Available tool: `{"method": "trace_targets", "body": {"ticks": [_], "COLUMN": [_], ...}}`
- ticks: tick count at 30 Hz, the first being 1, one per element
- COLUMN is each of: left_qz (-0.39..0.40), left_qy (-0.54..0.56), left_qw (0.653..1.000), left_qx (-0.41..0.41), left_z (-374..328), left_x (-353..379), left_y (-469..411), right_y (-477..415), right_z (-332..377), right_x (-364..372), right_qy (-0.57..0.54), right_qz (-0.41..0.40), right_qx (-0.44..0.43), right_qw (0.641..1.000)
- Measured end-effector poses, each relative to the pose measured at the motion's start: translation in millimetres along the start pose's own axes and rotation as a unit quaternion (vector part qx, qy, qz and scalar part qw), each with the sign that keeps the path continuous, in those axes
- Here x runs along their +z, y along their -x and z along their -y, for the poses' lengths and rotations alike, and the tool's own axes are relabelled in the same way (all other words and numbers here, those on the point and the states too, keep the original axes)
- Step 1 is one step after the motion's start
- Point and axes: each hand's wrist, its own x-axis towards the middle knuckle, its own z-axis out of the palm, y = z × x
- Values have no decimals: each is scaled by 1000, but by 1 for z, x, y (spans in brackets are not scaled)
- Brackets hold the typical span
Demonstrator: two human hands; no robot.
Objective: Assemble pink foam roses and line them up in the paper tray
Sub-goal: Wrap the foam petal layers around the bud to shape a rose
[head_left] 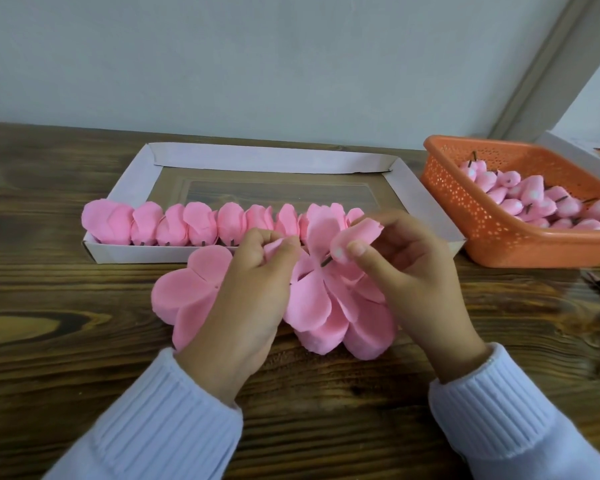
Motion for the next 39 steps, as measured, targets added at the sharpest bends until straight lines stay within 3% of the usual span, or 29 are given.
{"method": "trace_targets", "body": {"ticks": [17, 27, 30, 39], "left_qz": [13, 35, 67, 189], "left_qy": [34, 90, 119, 155], "left_qw": [999, 994, 988, 968], "left_qx": [-38, -60, -65, -60], "left_z": [-6, -6, -8, -10], "left_x": [2, 0, 1, -1], "left_y": [4, 5, 6, 5], "right_y": [2, 2, 0, 1], "right_z": [8, 1, 0, 2], "right_x": [4, 6, 6, 5], "right_qy": [-25, 139, 196, 86], "right_qz": [-46, -11, -18, -74], "right_qx": [-24, -28, -37, -12], "right_qw": [998, 990, 980, 994]}}
